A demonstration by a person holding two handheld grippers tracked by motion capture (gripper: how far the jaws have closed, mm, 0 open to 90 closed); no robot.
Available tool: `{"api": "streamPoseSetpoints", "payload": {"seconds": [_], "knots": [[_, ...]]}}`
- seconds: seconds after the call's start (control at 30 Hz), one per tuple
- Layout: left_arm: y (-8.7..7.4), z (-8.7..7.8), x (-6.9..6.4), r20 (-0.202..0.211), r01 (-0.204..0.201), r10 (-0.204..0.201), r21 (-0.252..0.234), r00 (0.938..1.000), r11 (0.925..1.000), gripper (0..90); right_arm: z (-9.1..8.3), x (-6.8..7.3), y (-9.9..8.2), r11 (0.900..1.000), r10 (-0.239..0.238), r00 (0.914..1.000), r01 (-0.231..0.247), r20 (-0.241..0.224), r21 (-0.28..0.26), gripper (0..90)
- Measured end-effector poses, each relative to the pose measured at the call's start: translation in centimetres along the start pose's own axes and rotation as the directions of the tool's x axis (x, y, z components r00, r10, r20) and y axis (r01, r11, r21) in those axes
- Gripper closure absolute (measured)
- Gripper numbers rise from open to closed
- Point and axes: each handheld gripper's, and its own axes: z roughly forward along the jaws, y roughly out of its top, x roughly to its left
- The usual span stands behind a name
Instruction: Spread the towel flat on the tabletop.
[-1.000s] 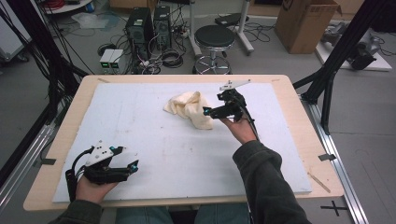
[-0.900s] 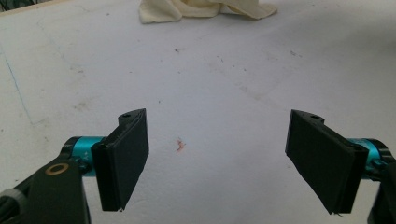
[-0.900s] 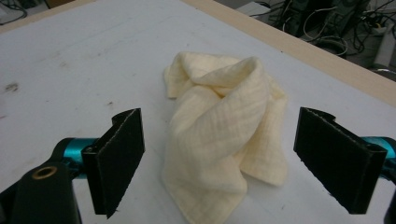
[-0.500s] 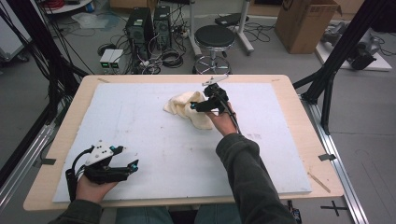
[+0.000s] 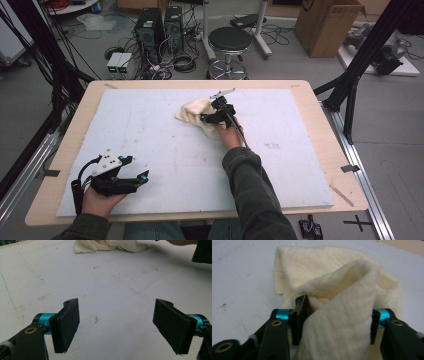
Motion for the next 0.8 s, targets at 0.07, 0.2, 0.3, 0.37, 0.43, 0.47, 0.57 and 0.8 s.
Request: {"api": "streamPoseSetpoints", "payload": {"seconds": [0.07,0.2,0.3,0.37,0.43,0.47,0.57,0.8], "knots": [[0.0,0.0,0.0,0.002,-0.001,0.001,0.001,1.0,1.0,22.0,0.2,0.0,-0.1,1.0,0.003,1.0,-0.003,-0.008,0.005,59.0],[0.0,0.0,-0.1,0.002,-0.007,0.007,0.001,1.0,1.0,22.0,0.3,0.2,-0.1,0.9998,-0.012,0.9998,0.012,-0.017,0.019,74.3],[0.0,0.0,0.0,0.005,-0.01,0.01,0.001,0.9999,0.9999,22.0,-0.2,0.2,0.1,0.9999,-0.002,0.9994,0.002,-0.034,0.013,77.2],[0.0,0.0,0.1,0.001,-0.003,0.003,0.0,1.0,1.0,22.0,-0.8,0.2,0.3,0.9999,0.014,0.9987,-0.014,-0.048,-0.006,78.0],[0.0,0.0,0.0,-0.001,0.0,0.0,-0.001,1.0,1.0,22.0,-1.8,0.2,0.7,0.9994,0.013,0.9982,-0.014,-0.058,-0.031,78.4],[0.0,-0.1,0.0,0.003,0.0,0.0,-0.002,1.0,1.0,22.0,-2.8,0.2,1.2,0.9988,-0.006,0.9981,0.003,-0.062,-0.048,78.4],[0.0,-0.1,-0.1,0.007,-0.006,0.006,-0.005,1.0,1.0,22.0,-3.7,0.2,1.4,0.9986,-0.006,0.9969,0.002,-0.078,-0.053,78.5],[0.0,-0.2,-0.3,0.006,-0.015,0.015,-0.007,0.9999,0.9999,22.0,-6.3,0.8,1.7,0.9985,-0.028,0.9928,0.022,-0.116,-0.05,78.5]]}}
